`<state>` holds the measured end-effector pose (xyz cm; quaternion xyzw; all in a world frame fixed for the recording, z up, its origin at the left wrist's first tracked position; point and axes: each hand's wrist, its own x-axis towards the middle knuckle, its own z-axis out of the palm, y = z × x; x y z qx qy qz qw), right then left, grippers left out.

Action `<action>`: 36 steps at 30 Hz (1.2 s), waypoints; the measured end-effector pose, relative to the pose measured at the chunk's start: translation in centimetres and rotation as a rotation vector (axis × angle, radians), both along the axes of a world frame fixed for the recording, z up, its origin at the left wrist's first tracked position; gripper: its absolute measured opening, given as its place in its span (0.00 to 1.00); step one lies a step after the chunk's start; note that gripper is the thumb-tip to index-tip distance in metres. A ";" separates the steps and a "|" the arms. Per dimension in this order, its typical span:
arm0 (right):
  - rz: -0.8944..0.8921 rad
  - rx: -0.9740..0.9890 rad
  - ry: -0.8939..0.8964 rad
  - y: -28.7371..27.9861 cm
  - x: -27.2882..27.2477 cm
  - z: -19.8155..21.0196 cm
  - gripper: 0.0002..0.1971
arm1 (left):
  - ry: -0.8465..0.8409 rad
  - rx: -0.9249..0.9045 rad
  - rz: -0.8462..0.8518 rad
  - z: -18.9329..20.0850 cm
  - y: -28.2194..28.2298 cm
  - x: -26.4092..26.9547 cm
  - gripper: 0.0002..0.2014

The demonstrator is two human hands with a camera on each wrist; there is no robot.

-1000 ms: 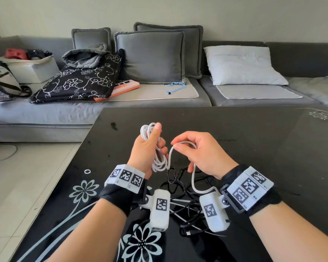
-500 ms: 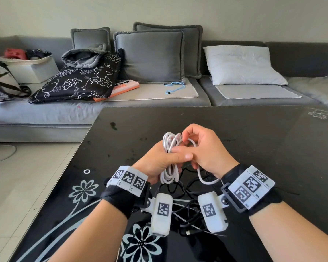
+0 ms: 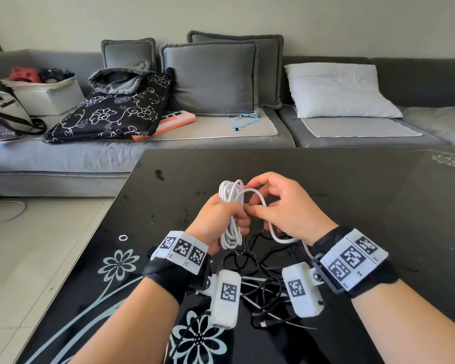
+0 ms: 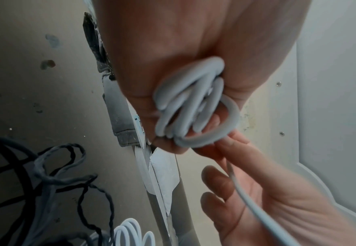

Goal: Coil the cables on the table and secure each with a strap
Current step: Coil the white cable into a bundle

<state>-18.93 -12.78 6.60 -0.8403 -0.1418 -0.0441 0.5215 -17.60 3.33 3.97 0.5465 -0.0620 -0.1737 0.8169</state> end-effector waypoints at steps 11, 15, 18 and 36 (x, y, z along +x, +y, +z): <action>0.083 -0.090 0.072 0.0 -0.4 -0.3 0.15 | 0.149 -0.289 0.237 0.4 1.3 1.0 0.18; 0.063 -0.078 -0.058 0.2 -0.3 -0.4 0.05 | 0.170 -0.329 0.178 0.5 1.7 1.1 0.16; -0.047 -0.036 -0.126 0.0 0.1 -0.5 0.08 | 0.183 -0.331 0.134 0.5 1.7 0.9 0.17; -0.197 -0.003 -0.115 -0.8 0.7 -0.6 0.07 | 0.080 -0.220 0.159 -0.1 1.2 1.5 0.09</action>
